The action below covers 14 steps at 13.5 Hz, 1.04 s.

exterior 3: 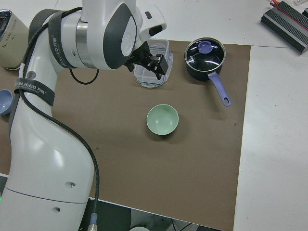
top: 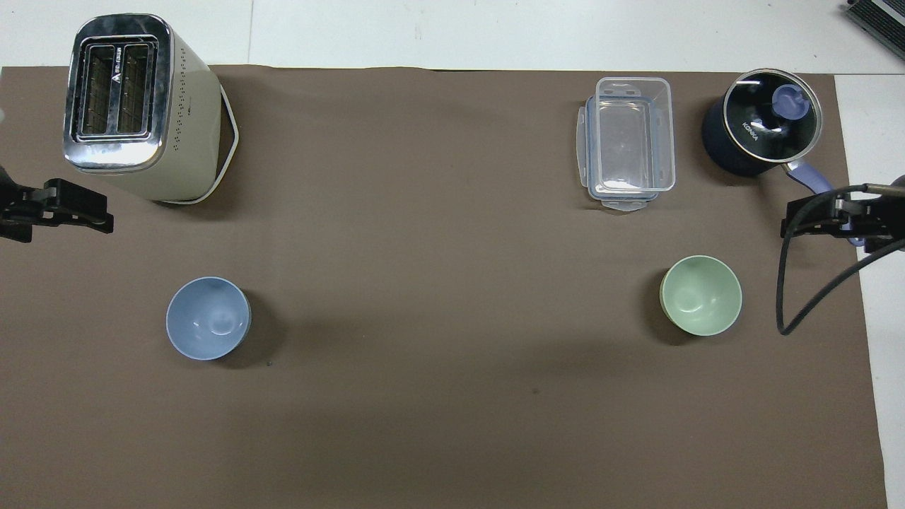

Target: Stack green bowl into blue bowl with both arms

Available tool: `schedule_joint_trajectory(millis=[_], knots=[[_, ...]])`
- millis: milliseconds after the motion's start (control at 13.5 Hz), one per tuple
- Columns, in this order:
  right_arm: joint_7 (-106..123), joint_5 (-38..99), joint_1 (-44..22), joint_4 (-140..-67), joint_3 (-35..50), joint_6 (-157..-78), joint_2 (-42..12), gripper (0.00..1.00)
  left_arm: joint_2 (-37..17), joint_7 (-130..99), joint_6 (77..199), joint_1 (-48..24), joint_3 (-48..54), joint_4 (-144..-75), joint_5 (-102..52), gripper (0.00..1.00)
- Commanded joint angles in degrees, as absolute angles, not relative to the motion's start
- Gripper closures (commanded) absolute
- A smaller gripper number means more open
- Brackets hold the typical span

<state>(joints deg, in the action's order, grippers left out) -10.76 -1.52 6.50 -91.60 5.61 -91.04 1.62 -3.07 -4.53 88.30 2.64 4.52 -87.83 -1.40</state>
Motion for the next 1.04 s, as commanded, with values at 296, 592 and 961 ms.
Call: schedule_joint_trajectory(millis=[296, 592, 961], knots=[[-9.5, -1.2, 7.3, -91.4, 6.1, -92.0, 1.4, 0.0, -3.3, -5.1, 87.2, 2.6, 4.7, -86.8, -0.4, 0.0], [-9.5, -1.2, 7.1, -91.4, 6.1, -92.0, 1.4, 0.0, -3.3, -5.1, 87.2, 2.6, 4.7, -86.8, -0.4, 0.0], [-9.5, -1.2, 6.9, -91.4, 6.1, -91.9, 1.4, 0.0, -3.3, -5.0, 87.2, 2.6, 4.7, -86.8, -0.4, 0.0]])
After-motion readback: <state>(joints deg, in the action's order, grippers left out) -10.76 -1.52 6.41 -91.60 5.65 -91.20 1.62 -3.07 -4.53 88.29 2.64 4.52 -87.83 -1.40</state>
